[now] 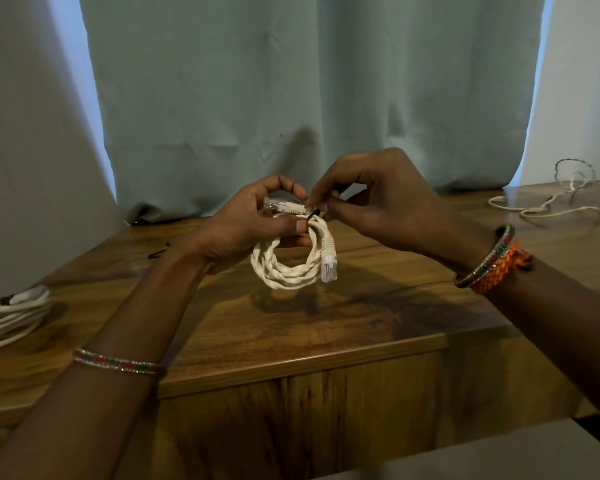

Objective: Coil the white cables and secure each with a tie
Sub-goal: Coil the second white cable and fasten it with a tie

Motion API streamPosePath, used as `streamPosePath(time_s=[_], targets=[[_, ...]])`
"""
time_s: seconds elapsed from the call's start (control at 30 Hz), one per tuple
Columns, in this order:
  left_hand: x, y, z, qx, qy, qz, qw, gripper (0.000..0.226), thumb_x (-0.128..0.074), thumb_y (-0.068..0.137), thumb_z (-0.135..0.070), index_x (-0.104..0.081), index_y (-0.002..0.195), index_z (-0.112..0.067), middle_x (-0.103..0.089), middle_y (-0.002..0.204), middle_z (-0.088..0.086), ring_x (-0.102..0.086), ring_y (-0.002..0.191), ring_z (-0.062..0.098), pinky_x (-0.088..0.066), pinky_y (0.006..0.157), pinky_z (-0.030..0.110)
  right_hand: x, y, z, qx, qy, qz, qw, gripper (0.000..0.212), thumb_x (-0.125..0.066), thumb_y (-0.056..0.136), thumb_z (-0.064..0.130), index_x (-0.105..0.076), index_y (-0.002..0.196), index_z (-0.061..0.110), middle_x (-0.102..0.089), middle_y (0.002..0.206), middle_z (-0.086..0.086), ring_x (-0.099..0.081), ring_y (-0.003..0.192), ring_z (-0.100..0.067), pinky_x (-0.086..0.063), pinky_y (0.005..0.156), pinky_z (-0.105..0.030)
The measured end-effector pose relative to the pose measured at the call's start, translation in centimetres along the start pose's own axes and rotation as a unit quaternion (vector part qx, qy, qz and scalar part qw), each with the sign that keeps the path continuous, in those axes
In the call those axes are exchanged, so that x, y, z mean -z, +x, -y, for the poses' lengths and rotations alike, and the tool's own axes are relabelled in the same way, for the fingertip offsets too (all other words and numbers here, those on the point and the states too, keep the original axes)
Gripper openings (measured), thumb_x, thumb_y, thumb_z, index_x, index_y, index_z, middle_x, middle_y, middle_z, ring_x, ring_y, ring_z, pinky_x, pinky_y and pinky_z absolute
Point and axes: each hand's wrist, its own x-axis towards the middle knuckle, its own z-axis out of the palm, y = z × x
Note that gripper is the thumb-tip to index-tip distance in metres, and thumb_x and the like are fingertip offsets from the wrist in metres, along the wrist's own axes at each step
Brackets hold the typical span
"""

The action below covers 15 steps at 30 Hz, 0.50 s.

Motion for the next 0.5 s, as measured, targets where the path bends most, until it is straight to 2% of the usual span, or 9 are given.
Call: streamPosePath(time_s=[0.2,0.3,0.4,0.5], targets=[[0.11,-0.09,-0.07,0.025,0.019,0.016,0.999,0.036,-0.063,0.066,-0.001,-0.054,0.100,-0.008,-0.071,0.076,0.006,-0.069,0.069,0.013,-0.057,0.061,0.022,0.50,-0.19,-0.10,-0.016,-0.002,0.046,0.999,0.017,-0.072,0.079,0.005,-0.074,0.089,0.018,-0.068,0.084,0.008,-0.066,0.082,-0.006,-0.057,0.070,-0.022],[0.09,-0.08,-0.07,0.035,0.027,0.023,0.999,0.037,-0.064,0.066,-0.002,-0.053,0.100,-0.008,-0.072,0.076,0.007,-0.069,0.067,0.014,-0.057,0.062,0.022,0.84,-0.13,0.19,-0.002,-0.009,0.070,0.997,0.016,-0.072,0.079,0.005,-0.075,0.090,0.016,-0.069,0.086,0.005,-0.066,0.080,-0.007,-0.055,0.070,-0.017],[-0.10,-0.13,-0.10,0.043,0.040,0.030,0.998,0.037,-0.064,0.065,-0.002,-0.053,0.100,-0.009,-0.072,0.074,0.006,-0.069,0.063,0.013,-0.057,0.061,0.021,0.94,-0.14,0.48,-0.001,-0.023,0.100,0.995,0.016,-0.071,0.080,0.007,-0.075,0.092,0.017,-0.065,0.085,0.010,-0.064,0.079,-0.004,-0.052,0.069,-0.010],[-0.29,-0.20,-0.14,0.041,0.043,0.031,0.998,0.036,-0.063,0.064,-0.001,-0.053,0.098,-0.009,-0.072,0.073,0.005,-0.069,0.062,0.011,-0.057,0.060,0.020,0.79,-0.35,0.48,-0.008,-0.020,0.117,0.993,0.020,-0.067,0.082,0.003,-0.075,0.092,0.018,-0.067,0.090,0.007,-0.064,0.083,-0.005,-0.054,0.070,-0.015]])
